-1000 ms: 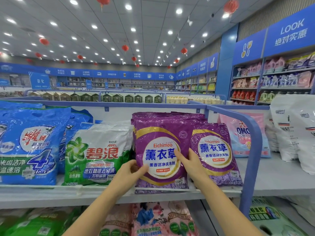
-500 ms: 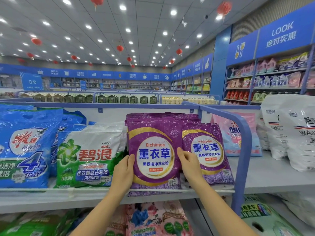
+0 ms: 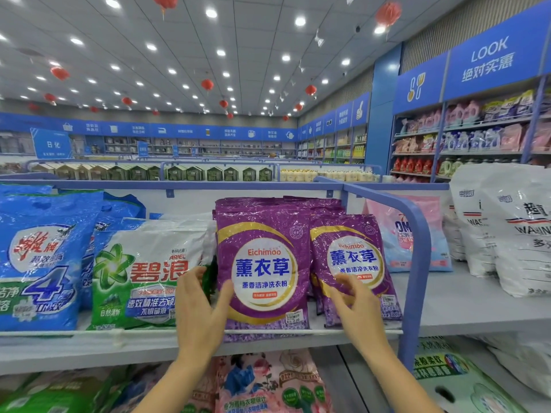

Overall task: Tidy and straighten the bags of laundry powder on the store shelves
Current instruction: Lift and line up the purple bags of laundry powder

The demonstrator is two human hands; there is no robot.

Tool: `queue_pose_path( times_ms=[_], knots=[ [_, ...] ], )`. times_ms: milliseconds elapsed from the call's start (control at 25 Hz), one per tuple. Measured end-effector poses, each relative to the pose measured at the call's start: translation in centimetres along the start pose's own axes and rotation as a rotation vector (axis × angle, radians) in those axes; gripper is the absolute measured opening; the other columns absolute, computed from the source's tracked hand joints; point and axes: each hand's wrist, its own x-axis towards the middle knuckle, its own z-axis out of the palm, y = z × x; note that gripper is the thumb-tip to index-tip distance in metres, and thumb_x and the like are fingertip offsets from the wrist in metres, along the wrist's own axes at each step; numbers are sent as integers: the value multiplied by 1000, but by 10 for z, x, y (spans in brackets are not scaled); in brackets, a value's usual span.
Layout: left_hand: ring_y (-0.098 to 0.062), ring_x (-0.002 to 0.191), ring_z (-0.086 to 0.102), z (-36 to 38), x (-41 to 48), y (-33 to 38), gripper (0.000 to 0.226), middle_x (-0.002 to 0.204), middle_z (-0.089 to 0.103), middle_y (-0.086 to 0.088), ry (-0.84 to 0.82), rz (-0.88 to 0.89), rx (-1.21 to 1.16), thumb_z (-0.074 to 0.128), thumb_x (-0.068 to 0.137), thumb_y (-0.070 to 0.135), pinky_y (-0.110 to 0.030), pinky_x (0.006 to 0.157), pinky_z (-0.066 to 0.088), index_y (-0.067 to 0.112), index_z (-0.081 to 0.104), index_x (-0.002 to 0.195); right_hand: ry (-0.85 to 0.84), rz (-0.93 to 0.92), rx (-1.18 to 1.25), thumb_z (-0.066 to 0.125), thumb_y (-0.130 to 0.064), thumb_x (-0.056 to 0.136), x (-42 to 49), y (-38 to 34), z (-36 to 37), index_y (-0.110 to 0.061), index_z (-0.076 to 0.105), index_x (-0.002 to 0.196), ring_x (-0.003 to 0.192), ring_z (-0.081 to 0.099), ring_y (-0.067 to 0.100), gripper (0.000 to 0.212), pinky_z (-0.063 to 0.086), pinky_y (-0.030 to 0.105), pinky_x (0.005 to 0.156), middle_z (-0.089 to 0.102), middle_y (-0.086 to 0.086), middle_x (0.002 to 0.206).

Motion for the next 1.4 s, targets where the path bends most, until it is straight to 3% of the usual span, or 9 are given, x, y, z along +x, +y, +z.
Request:
queue_pose_path(
  times_ms=[80,160,280,360,520,720,960,1120,1400],
  knots=[
    [-19,110,43,8,-21,15,57,119,46,-4,11,346,211,50,76,55,-31,95,34,17,44,118,116,-6,-231,64,-23,86,5,22,-15,-12,46,126,120,45,24,46,40,36,99,49,9,128],
    [-24,127,34,32,-42,31,61,136,38,-8,-87,584,402,49,77,55,-44,105,26,24,42,129,91,89,-367,69,-39,79,16,38,-22,-11,24,142,138,21,32,82,24,45,111,28,17,148],
    [-27,145,7,68,-48,35,74,155,17,-7,-167,640,640,39,79,59,-59,109,7,35,21,147,9,223,-329,69,-67,60,25,40,-18,-21,-6,148,144,-1,31,124,11,50,115,-1,14,156],
    [-27,145,2,81,-41,27,77,157,7,-6,-170,596,713,35,78,61,-63,107,5,35,12,148,-28,285,-360,55,-82,51,25,38,-14,-24,-18,145,144,-2,33,133,12,51,115,-10,13,156],
    [-26,146,-1,90,-39,17,77,158,0,-4,-126,590,744,35,78,61,-62,108,3,35,14,148,22,223,-605,26,-86,57,9,43,-4,-19,-30,141,143,5,39,121,19,50,112,-6,19,155],
    [-28,144,8,92,-38,21,76,157,5,-6,-112,589,776,34,79,61,-62,108,3,33,15,147,28,174,-686,32,-78,76,7,45,-2,-18,-35,137,143,3,39,108,15,51,113,-9,19,156],
    [-29,143,12,80,-44,27,71,157,9,-8,-146,613,770,33,84,62,-60,110,3,28,26,147,163,-147,-495,28,-69,84,4,44,-10,-22,-9,148,145,1,27,88,5,43,117,-2,10,158],
    [-27,143,13,67,-52,28,65,156,16,-9,-168,617,739,33,89,57,-55,113,4,26,29,145,220,-398,-374,27,-51,94,-16,43,-14,-22,19,143,139,23,22,57,14,41,115,25,5,151],
    [-22,141,23,29,-78,15,64,153,27,-8,-292,532,712,43,88,49,-46,112,15,22,33,145,14,-606,-280,22,-43,97,-50,32,20,-18,44,127,125,40,23,45,18,36,112,41,6,138]
  ],
)
